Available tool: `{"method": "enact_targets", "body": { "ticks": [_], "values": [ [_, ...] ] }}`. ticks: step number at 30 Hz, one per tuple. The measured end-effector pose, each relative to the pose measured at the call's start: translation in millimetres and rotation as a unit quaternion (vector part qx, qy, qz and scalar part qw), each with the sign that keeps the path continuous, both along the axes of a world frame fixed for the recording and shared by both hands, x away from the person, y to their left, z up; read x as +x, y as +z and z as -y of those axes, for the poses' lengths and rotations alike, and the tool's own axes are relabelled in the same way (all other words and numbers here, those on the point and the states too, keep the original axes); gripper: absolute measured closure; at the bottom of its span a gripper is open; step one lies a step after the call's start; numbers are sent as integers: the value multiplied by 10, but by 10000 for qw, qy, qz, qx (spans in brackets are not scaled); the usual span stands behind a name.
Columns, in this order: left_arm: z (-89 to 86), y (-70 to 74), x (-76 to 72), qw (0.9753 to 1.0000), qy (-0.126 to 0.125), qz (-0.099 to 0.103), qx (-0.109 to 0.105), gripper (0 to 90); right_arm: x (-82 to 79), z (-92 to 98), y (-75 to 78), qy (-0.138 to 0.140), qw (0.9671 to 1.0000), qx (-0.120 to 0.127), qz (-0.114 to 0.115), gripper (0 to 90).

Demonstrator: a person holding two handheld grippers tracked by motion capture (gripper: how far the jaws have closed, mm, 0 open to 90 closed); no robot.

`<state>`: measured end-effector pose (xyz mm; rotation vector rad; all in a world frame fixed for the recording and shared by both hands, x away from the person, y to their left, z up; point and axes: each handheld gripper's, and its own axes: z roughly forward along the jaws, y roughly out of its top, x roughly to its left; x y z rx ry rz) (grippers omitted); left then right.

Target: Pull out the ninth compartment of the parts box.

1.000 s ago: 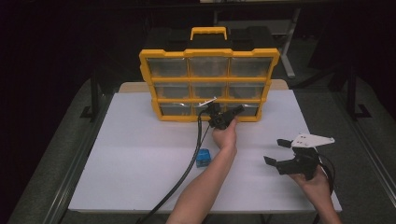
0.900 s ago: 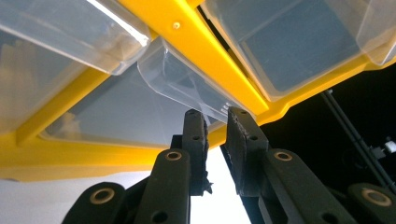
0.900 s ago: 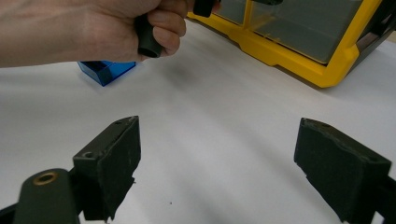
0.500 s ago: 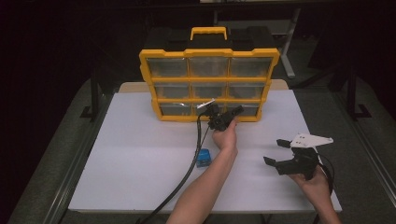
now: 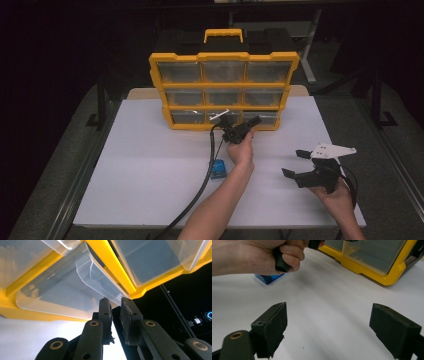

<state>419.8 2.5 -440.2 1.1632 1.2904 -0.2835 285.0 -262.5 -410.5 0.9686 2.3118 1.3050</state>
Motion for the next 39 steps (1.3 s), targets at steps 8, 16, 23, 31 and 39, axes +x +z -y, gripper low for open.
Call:
{"method": "enact_targets", "body": {
  "ticks": [8, 16, 23, 31, 39],
  "values": [
    [-13, -19, -77, 9999, -3, -23, -121, 787, -6, 17, -14, -17, 10000, 21, -11, 138],
    [-32, -21, -155, 9999, -64, -18, -109, 787, -8, 17, -15, -21, 10000, 1, 0, 138],
    [-55, -23, -243, 9999, -129, 52, -43, 800, -17, 9, -14, -44, 10000, -4, 6, 138],
    [-43, 52, -305, 9911, -821, 294, 1002, 713, -27, 9, -11, -17, 10000, -28, -9, 138],
    [-40, 326, -331, 9535, -1938, 1195, 1973, 533, -57, 10, -7, 68, 10000, -64, 20, 138]
  ]
}}
